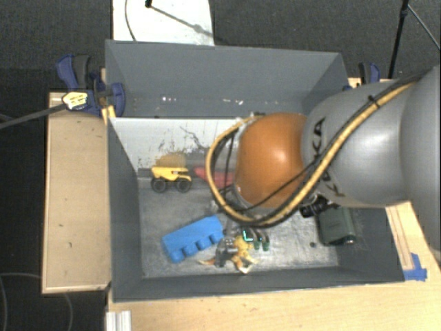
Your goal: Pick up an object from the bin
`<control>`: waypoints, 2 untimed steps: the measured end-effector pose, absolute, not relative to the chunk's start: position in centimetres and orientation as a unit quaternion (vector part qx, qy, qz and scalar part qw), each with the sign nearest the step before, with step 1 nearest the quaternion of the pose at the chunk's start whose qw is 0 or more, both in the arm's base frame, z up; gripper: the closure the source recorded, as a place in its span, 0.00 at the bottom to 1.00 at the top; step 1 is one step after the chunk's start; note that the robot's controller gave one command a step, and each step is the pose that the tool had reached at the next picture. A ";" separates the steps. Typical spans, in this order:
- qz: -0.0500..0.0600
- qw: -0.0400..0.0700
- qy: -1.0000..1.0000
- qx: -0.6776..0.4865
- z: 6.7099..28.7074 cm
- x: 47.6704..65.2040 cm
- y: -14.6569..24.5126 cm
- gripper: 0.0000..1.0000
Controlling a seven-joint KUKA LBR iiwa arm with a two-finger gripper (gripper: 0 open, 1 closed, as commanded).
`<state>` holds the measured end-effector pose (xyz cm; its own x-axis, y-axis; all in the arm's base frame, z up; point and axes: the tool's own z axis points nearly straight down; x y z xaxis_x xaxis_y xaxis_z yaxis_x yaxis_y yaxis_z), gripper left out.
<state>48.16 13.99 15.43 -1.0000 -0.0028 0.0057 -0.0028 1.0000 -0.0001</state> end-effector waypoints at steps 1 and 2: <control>-0.001 -0.001 -1.000 -0.001 15.8 48.4 13.9 0.00; -0.001 -0.003 -0.999 -0.039 11.3 49.5 16.2 0.00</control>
Offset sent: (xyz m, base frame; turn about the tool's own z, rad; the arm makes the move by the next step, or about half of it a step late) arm 0.0180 0.0405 -0.0827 0.1426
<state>49.46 16.17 11.33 -0.9969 0.0784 -0.0066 0.0784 0.9969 0.0029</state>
